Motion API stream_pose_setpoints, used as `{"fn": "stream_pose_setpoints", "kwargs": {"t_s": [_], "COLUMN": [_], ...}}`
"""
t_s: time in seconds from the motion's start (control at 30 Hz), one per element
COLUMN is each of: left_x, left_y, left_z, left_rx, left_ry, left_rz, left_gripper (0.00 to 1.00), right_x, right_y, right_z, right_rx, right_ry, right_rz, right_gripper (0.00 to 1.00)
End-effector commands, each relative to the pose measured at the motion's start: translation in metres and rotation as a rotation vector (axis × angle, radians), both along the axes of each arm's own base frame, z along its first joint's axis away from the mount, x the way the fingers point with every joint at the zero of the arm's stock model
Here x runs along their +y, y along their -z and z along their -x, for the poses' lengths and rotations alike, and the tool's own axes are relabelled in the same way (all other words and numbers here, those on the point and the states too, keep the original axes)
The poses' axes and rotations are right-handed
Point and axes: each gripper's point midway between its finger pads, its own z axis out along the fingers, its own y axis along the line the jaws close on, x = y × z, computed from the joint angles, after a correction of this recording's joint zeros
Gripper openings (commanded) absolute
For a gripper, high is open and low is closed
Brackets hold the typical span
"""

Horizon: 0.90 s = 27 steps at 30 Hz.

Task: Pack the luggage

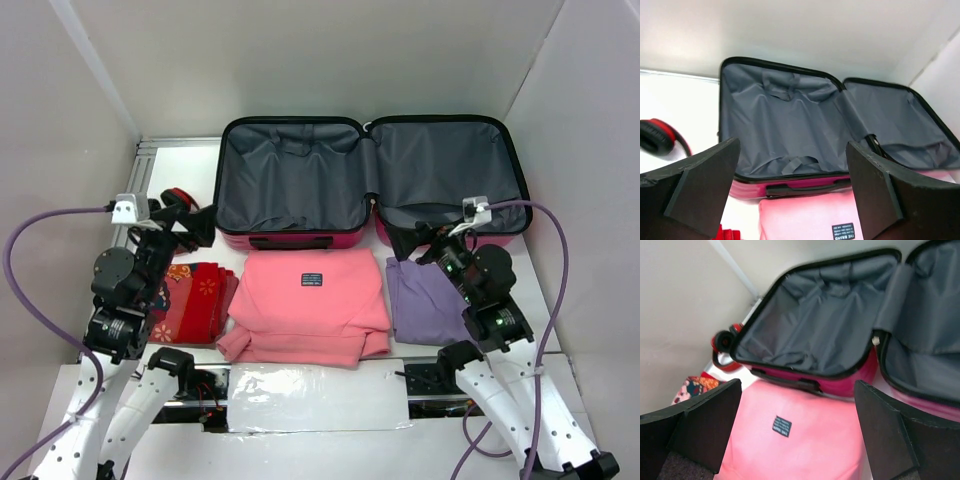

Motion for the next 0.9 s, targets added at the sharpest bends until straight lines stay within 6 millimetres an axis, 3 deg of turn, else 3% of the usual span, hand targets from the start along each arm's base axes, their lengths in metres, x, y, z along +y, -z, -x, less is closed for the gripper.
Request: {"fn": "stream_pose_setpoints", "kwargs": {"t_s": [0.0,0.03,0.13,0.2,0.27,0.3,0.33,0.37,0.47,0.53,0.57,0.6,0.67,0.77,0.87], "left_x": [0.015,0.018,0.027,0.021,0.009,0.0,-0.018,-0.026,-0.052,-0.065,-0.074,-0.077,-0.079,-0.081,-0.09], "left_y": [-0.015,-0.017,0.012,0.051,0.072,0.082,0.085,0.103,0.115,0.135,0.133,0.148,0.156,0.161,0.161], "left_z": [0.005,0.006,0.011,0.011,0.012,0.013,0.017,0.016,0.019,0.022,0.023,0.025,0.027,0.03,0.037], "left_rx": [-0.051,-0.041,0.126,0.296,0.374,0.409,0.424,0.479,0.545,0.585,0.575,0.602,0.62,0.626,0.637], "left_ry": [-0.083,-0.099,-0.155,-0.141,-0.07,-0.023,0.092,0.135,0.259,0.326,0.374,0.39,0.398,0.423,0.478], "left_rz": [0.083,0.1,0.126,0.086,0.037,0.023,0.0,-0.006,0.082,0.123,0.166,0.177,0.186,0.17,0.167], "left_gripper": [1.0,1.0,1.0,1.0,1.0,1.0,1.0,1.0,1.0,1.0,1.0,1.0,1.0,1.0,1.0], "right_x": [0.001,0.003,0.007,0.01,0.013,0.018,0.021,0.024,0.024,0.021,0.021,0.017,0.013,0.011,-0.001], "right_y": [0.02,0.024,0.045,0.062,0.071,0.085,0.093,0.093,0.118,0.118,0.118,0.122,0.113,0.104,0.118], "right_z": [0.0,0.001,0.003,0.004,0.002,0.003,0.003,0.003,0.003,0.001,0.0,0.001,0.001,0.0,0.001], "right_rx": [0.036,0.045,0.105,0.147,0.174,0.21,0.236,0.232,0.287,0.286,0.281,0.295,0.271,0.237,0.314], "right_ry": [-0.002,-0.014,-0.035,-0.055,-0.066,-0.089,-0.104,-0.114,-0.111,-0.087,-0.088,-0.067,-0.045,-0.036,0.038], "right_rz": [0.006,0.008,0.028,0.04,0.026,0.022,0.01,-0.003,-0.002,0.0,0.008,0.014,0.009,0.009,0.018], "right_gripper": [1.0,1.0,1.0,1.0,1.0,1.0,1.0,1.0,1.0,1.0,1.0,1.0,1.0,1.0,1.0]}}
